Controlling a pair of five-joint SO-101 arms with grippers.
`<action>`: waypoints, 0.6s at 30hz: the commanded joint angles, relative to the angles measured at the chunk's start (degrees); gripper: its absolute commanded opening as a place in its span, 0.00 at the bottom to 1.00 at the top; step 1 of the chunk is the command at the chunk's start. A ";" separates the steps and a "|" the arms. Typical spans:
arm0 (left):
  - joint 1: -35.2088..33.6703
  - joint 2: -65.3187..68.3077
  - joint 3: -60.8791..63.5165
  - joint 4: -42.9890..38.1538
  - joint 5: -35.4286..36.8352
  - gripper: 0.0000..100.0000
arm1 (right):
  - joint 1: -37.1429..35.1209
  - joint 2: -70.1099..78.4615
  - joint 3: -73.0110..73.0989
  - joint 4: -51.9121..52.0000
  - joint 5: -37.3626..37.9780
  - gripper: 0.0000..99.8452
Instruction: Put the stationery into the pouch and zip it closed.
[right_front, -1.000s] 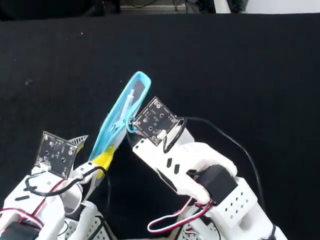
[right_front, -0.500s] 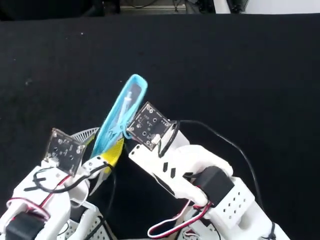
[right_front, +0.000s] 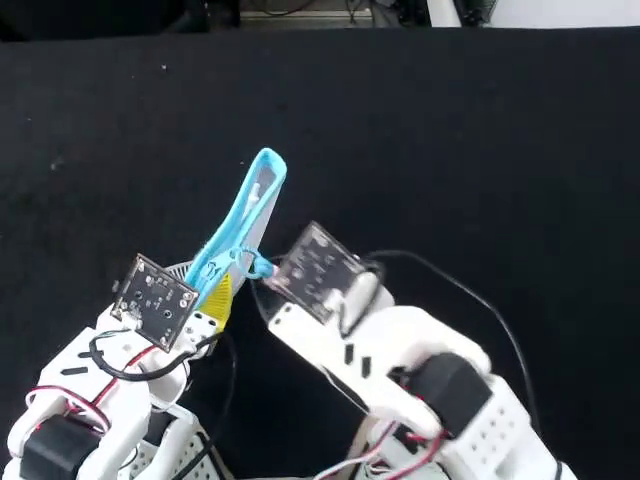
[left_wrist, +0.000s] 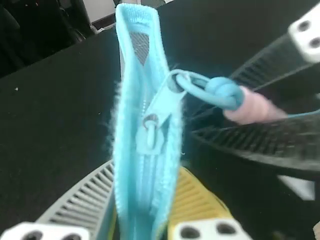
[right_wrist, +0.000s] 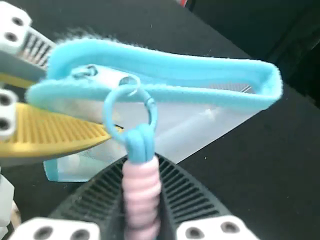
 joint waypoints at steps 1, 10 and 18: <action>0.75 0.62 -0.13 -0.44 -0.70 0.03 | -0.44 -2.42 -1.36 0.09 -0.53 0.13; 0.75 0.62 0.04 -0.35 -0.70 0.03 | -2.81 -2.86 -1.01 -4.13 -0.62 0.15; 0.75 0.62 0.04 -0.35 -0.70 0.03 | -5.98 -4.18 0.13 -6.42 -0.18 0.16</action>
